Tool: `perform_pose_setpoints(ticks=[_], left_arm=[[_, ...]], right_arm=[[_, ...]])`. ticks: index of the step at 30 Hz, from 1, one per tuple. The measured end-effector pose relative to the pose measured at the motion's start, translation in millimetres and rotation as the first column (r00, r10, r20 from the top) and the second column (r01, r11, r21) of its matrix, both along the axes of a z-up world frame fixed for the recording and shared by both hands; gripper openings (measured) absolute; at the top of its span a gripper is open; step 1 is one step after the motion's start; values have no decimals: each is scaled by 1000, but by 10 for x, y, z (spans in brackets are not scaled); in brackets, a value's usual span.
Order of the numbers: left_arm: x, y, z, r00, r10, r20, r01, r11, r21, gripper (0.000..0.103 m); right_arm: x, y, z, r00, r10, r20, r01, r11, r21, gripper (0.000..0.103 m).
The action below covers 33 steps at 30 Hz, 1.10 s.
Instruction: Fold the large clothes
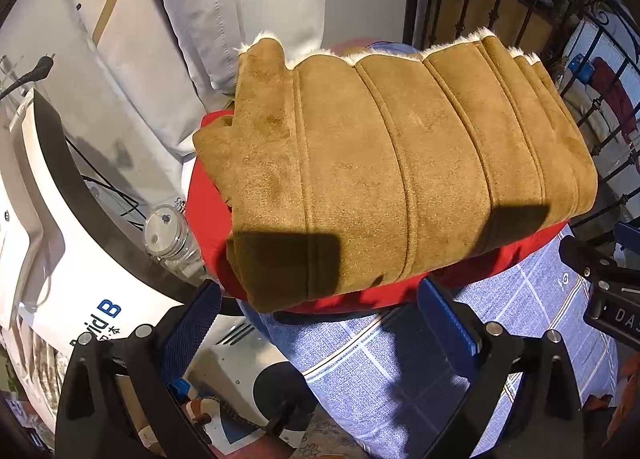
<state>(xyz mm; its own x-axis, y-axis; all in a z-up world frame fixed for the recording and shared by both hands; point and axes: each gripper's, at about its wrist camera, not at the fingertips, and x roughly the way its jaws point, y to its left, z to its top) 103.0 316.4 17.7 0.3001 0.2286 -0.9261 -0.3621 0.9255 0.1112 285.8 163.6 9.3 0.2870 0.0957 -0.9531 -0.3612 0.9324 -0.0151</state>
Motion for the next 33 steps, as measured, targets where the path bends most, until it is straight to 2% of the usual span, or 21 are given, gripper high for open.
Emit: perform_pose_setpoints(ticks=[17,24,29,33], left_arm=[[-30,-13,13,1000,1,4,-1,1000,-4,97],[-39,-90,43,999,-36,20,34,997,70,97],[-48,-69,45,1000,-23,16,23,1000,16,97],[-58,-65,49,1000,-21,13,20,999,24,97]], right_arm=[[-49,22,-4,1000,8,-1,-8,1000,-1,92],[-51,23,-7,1000,7,-2,-7,1000,1,92],[-61,25,5,1000,7,-9,-7,1000,17,92],[-62,26,4,1000,6,-8,-6,1000,17,92]])
